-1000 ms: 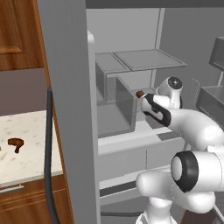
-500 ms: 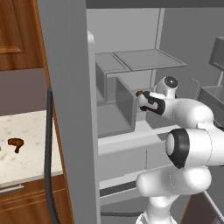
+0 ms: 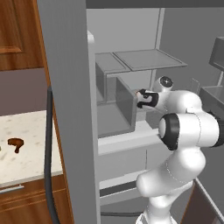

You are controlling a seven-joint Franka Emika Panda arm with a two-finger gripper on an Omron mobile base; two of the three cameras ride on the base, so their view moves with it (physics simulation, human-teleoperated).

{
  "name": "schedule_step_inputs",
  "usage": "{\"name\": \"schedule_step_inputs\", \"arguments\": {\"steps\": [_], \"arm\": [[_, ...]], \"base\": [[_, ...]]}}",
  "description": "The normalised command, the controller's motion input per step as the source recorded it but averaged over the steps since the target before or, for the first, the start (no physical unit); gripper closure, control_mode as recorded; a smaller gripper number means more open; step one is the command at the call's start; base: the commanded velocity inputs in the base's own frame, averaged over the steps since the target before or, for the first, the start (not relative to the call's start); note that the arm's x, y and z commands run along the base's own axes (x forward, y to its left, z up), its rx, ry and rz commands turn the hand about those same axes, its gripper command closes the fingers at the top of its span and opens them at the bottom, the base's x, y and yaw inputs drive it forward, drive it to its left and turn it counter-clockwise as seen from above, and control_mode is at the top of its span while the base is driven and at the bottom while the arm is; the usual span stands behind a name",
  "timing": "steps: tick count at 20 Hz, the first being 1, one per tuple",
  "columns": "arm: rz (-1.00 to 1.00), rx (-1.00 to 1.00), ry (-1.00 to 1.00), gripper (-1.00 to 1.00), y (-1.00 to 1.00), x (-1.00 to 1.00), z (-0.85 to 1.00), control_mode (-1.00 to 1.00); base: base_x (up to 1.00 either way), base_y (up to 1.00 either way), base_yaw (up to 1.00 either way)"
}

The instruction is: Open the fridge, remove the apple, lemon wedge, and chicken drumstick, and place them on any counter.

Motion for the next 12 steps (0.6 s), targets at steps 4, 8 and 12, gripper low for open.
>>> {"name": "schedule_step_inputs", "arguments": {"steps": [4, 8, 12], "arm": [[0.0, 0.01, 0.0, -1.0, -0.13, 0.37, -0.08, -1.0], [0.0, 0.01, 0.0, -1.0, -0.03, 0.37, -0.08, -1.0], [0.0, 0.01, 0.0, -1.0, -0.03, 0.38, -0.05, -1.0]], "base": [[0.0, 0.0, 0.0], [0.0, 0.0, 0.0], [0.0, 0.0, 0.0]]}}
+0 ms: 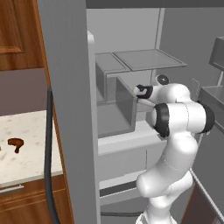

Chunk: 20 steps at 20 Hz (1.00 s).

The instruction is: Open the fridge, remove the apple, lemon wedge, and chicken drumstick, and place them on any counter.

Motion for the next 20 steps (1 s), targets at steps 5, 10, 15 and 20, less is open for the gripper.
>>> {"name": "schedule_step_inputs", "arguments": {"steps": [5, 10, 15, 20], "arm": [[0.0, 0.01, 0.0, -1.0, -0.05, 0.35, -0.06, -1.0], [0.0, 0.0, 0.0, -1.0, -0.01, 0.3, -0.12, -1.0], [0.0, 0.0, 0.0, -1.0, 0.0, 0.26, -0.12, -1.0], [0.0, 0.0, 0.0, -1.0, 0.0, 0.29, -0.08, -1.0]], "base": [[0.0, 0.0, 0.0], [0.0, 0.0, 0.0], [0.0, 0.0, 0.0], [0.0, 0.0, 0.0]]}}
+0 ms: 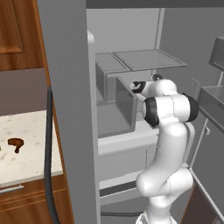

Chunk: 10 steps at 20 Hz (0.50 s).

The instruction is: Open the fridge, remove the apple, lemon wedge, and chicken drumstick, and place them on any counter.

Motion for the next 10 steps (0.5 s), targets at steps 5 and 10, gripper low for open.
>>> {"name": "schedule_step_inputs", "arguments": {"steps": [5, 10], "arm": [[0.0, 0.02, 0.0, -1.0, 0.0, 0.32, -0.05, -1.0], [0.0, 0.01, 0.0, -1.0, 0.0, 0.31, -0.06, -1.0]], "base": [[0.0, 0.0, 0.0], [0.0, 0.0, 0.0]]}}
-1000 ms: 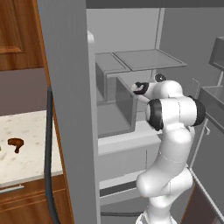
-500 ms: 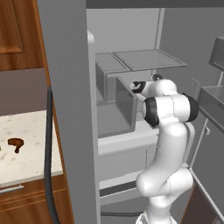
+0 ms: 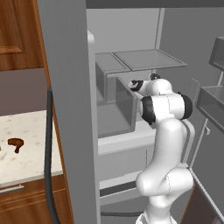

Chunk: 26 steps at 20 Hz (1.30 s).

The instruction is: Open the fridge, remove the apple, lemon wedge, and chicken drumstick, and place them on any counter.

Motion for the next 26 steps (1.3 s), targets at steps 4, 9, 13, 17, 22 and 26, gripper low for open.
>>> {"name": "schedule_step_inputs", "arguments": {"steps": [4, 9, 13, 17, 22, 26], "arm": [[0.0, 0.01, 0.0, -1.0, 0.0, 0.26, -0.07, -1.0], [0.0, 0.0, 0.01, -1.0, -0.01, 0.16, -0.11, -1.0], [0.0, 0.0, 0.01, -1.0, -0.02, 0.03, -0.18, -1.0], [0.0, 0.0, 0.01, -1.0, 0.0, 0.08, -0.19, -1.0], [0.0, 0.0, 0.0, 1.0, 0.0, 0.2, -0.18, -1.0], [0.0, 0.0, 0.0, 1.0, 0.0, 0.25, -0.18, -1.0]], "base": [[0.0, 0.0, 0.0], [0.0, 0.0, 0.0], [0.0, 0.0, 0.0], [0.0, 0.0, 0.0], [0.0, 0.0, 0.0], [0.0, 0.0, 0.0]]}}
